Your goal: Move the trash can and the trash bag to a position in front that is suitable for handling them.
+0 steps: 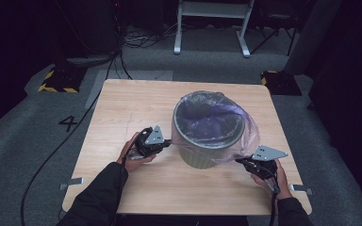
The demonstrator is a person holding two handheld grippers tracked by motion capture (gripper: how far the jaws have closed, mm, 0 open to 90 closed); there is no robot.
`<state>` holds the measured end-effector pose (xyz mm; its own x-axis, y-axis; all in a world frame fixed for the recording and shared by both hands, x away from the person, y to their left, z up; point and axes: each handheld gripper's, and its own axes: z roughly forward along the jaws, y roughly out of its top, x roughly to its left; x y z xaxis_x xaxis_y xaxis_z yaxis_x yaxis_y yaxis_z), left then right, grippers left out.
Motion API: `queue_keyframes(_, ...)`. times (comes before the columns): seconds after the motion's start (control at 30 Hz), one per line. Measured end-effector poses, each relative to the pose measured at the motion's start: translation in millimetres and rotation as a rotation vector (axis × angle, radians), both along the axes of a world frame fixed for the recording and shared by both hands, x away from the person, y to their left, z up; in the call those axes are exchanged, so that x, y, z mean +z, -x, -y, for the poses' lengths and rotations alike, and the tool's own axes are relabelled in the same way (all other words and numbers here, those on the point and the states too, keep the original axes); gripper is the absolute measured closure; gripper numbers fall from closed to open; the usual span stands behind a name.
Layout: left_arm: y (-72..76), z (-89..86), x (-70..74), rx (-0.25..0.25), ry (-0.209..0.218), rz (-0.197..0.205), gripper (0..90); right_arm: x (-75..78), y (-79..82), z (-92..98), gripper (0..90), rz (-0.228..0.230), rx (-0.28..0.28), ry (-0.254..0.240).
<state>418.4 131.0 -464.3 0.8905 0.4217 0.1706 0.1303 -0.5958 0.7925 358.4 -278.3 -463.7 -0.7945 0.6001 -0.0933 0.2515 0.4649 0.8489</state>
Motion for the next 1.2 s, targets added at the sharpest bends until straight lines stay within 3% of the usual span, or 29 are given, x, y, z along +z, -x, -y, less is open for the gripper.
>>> queue_keyframes(0.13, 3.5, -1.4, 0.9, 0.015, 0.045, 0.004, 90.0, 4.5, 2.2, 5.3, 52.2, 0.009, -0.054, -0.036)
queue_keyframes(0.23, 6.0, -2.8, 1.1, 0.011, 0.062, 0.009, 89.8, 4.8, 6.8, 6.8, 40.6, 0.024, -0.104, 0.005)
queue_keyframes(0.33, 9.5, -4.4, 1.6, 0.019, 0.076, 0.018, 76.9, 5.1, 10.3, 9.8, 38.2, 0.027, -0.13, 0.012)
queue_keyframes(0.47, 13.2, -7.5, 3.9, 0.066, 0.087, 0.014, 47.1, 6.2, 14.3, 21.6, 28.4, 0.032, -0.185, -0.01)
queue_keyframes(0.5, 14.1, -8.2, 4.5, 0.071, 0.086, 0.016, 47.1, 7.7, 15.7, 24.5, 26.3, 0.04, -0.208, -0.015)
queue_keyframes(0.6, 17.5, -10.7, 8.1, 0.078, 0.123, 0.011, 27.2, 19.0, 24.7, 33.2, 21.2, 0.092, -0.245, -0.036)
queue_keyframes(0.63, 18.8, -11.2, 9.9, 0.076, 0.137, 0.022, 27.2, 19.0, 24.7, 33.2, 21.2, 0.092, -0.245, -0.036)
queue_keyframes(0.67, 19.7, -10.8, 11.5, 0.071, 0.154, 0.027, 23.0, 26.0, 30.8, 34.1, 20.4, 0.135, -0.248, -0.04)
queue_keyframes(0.83, 24.0, -4.8, 17.6, 0.032, 0.165, 0.049, 21.0, 35.9, 38.6, 27.3, 18.0, 0.188, -0.219, -0.045)
queue_keyframes(0.93, 26.1, 0.8, 17.8, 0.015, 0.157, 0.055, 21.1, 35.6, 38.4, 14.1, 16.2, 0.198, -0.186, -0.001)
queue_keyframes(0.97, 26.4, 2.5, 18.0, 0.017, 0.153, 0.059, 23.5, 33.7, 37.1, 5.1, 16.3, 0.212, -0.182, 0.028)
queue_keyframes(1.03, 26.3, 4.8, 18.3, 0.029, 0.148, 0.075, 32.5, 32.8, 35.7, 2.0, 16.7, 0.215, -0.177, 0.032)
queue_keyframes(1.1, 24.4, 7.8, 18.2, 0.094, 0.126, 0.108, 39.6, 29.3, 30.9, -6.7, 19.9, 0.23, -0.185, 0.058)
queue_keyframes(1.13, 24.4, 7.8, 18.2, 0.094, 0.126, 0.108, 47.5, 29.3, 30.9, -6.7, 19.9, 0.23, -0.185, 0.058)
queue_keyframes(1.17, 23.7, 8.1, 17.9, 0.099, 0.128, 0.111, 47.5, 28.2, 29.7, -9.8, 22.7, 0.24, -0.189, 0.078)
queue_keyframes(1.2, 21.9, 8.2, 17.6, 0.099, 0.136, 0.107, 53.6, 26.9, 27.5, -14.9, 34.5, 0.275, -0.215, 0.109)
